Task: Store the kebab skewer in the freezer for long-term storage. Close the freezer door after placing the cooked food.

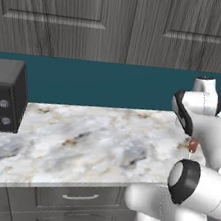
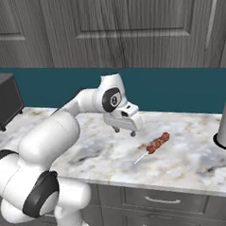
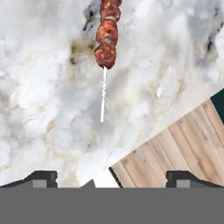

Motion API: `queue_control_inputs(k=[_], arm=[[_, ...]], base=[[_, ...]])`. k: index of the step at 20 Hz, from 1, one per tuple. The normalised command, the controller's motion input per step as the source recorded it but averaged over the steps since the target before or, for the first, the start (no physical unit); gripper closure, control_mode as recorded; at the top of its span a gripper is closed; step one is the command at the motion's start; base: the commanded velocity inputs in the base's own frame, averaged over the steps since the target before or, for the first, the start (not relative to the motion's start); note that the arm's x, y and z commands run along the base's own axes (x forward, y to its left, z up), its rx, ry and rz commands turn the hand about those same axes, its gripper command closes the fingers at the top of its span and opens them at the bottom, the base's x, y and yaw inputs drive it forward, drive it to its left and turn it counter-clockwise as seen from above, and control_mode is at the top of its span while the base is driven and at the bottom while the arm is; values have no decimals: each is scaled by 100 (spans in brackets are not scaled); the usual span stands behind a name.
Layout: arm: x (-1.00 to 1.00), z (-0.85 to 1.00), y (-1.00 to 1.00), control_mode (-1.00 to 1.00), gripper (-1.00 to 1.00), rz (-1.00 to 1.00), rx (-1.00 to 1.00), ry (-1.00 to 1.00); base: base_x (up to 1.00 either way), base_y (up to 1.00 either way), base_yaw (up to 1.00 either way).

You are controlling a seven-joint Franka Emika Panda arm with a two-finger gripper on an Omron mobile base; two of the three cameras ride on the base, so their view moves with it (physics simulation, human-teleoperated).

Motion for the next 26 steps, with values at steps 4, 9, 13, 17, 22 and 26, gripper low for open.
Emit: queue_control_inputs(k=[4, 9, 13, 17, 22, 26], arm=[[18, -18, -73, -100, -100, -7, 2, 2], [18, -4, -62, -100, -100, -9, 1, 1], [21, -37, -25, -100, -100, -3, 8, -1], [2, -20, -2, -100, -100, 0, 4, -12], [17, -30, 1, -100, -100, 0, 2, -9], [18, -25, 3, -100, -100, 0, 0, -1]], base=[[0, 0, 0], [0, 0, 0], [0, 0, 0], [0, 0, 0], [0, 0, 0], [0, 0, 0]])
